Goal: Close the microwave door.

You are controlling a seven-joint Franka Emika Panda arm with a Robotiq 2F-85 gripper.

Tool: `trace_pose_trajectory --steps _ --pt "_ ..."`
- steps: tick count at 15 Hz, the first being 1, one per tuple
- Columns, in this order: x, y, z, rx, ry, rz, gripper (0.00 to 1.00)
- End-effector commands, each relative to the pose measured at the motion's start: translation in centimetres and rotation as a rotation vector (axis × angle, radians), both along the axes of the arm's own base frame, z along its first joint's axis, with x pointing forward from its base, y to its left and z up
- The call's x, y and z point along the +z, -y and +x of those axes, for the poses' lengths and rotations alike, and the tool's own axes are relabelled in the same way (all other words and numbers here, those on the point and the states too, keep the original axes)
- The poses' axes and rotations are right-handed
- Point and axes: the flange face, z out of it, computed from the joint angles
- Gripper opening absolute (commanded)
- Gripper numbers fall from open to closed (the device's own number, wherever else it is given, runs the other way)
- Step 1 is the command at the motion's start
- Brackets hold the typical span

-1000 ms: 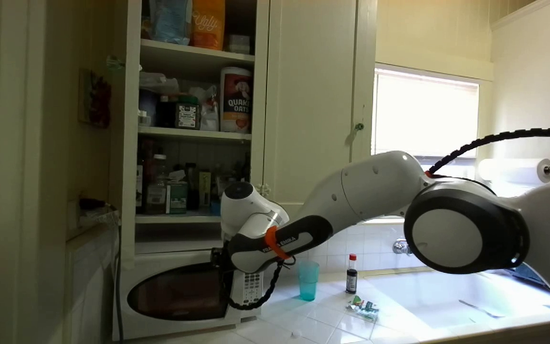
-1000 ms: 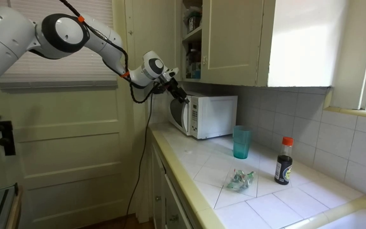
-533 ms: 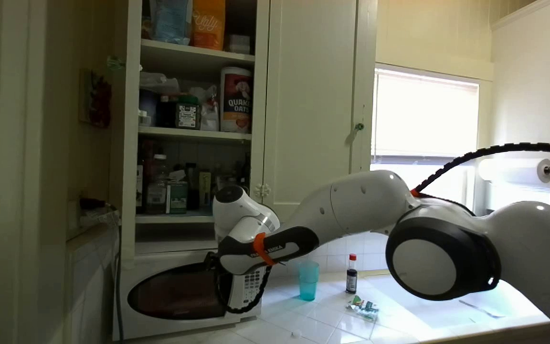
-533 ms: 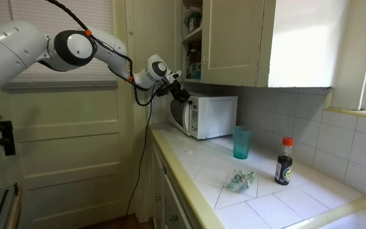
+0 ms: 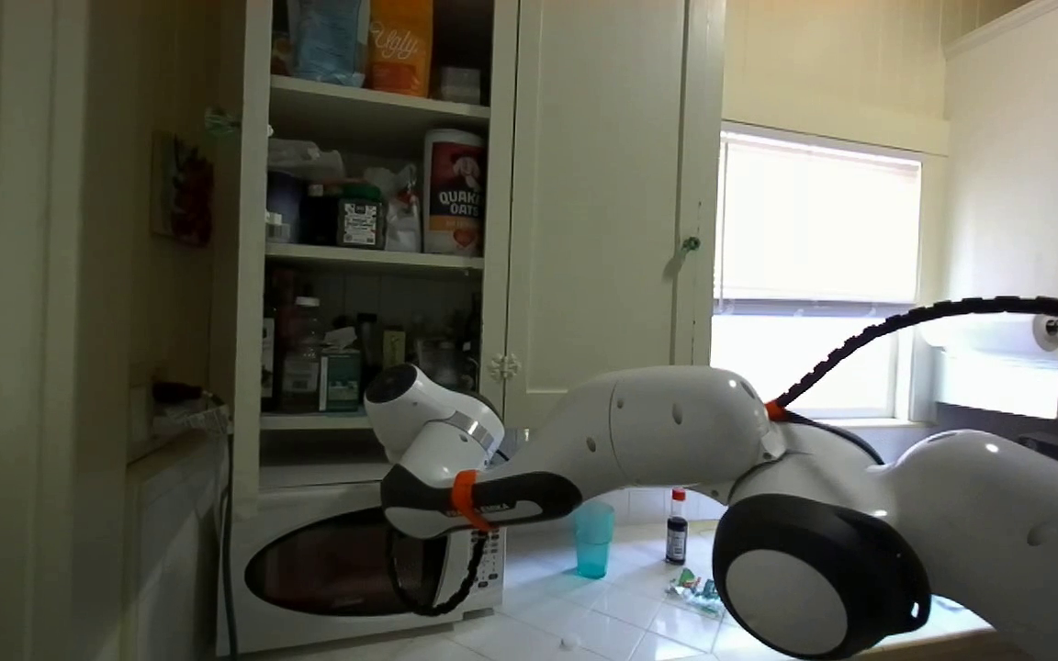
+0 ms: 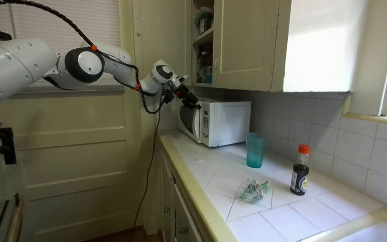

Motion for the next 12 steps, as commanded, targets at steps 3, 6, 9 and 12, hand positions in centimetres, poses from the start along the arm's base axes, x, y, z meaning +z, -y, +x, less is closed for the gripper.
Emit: trace_pose_trajectory --steps 3,6,9,12 --pt "0.0 -3.4 -1.8 -0.11 0.037 0.026 1.0" --pt "0.7 -4.8 -2.4 -0.122 0.084 0.072 1.0" --pt "1.1 -7.1 -2.6 -0.047 0.132 0.166 1.0" --pt "1.4 -8.2 -2.6 0.002 0.177 0.261 1.0"
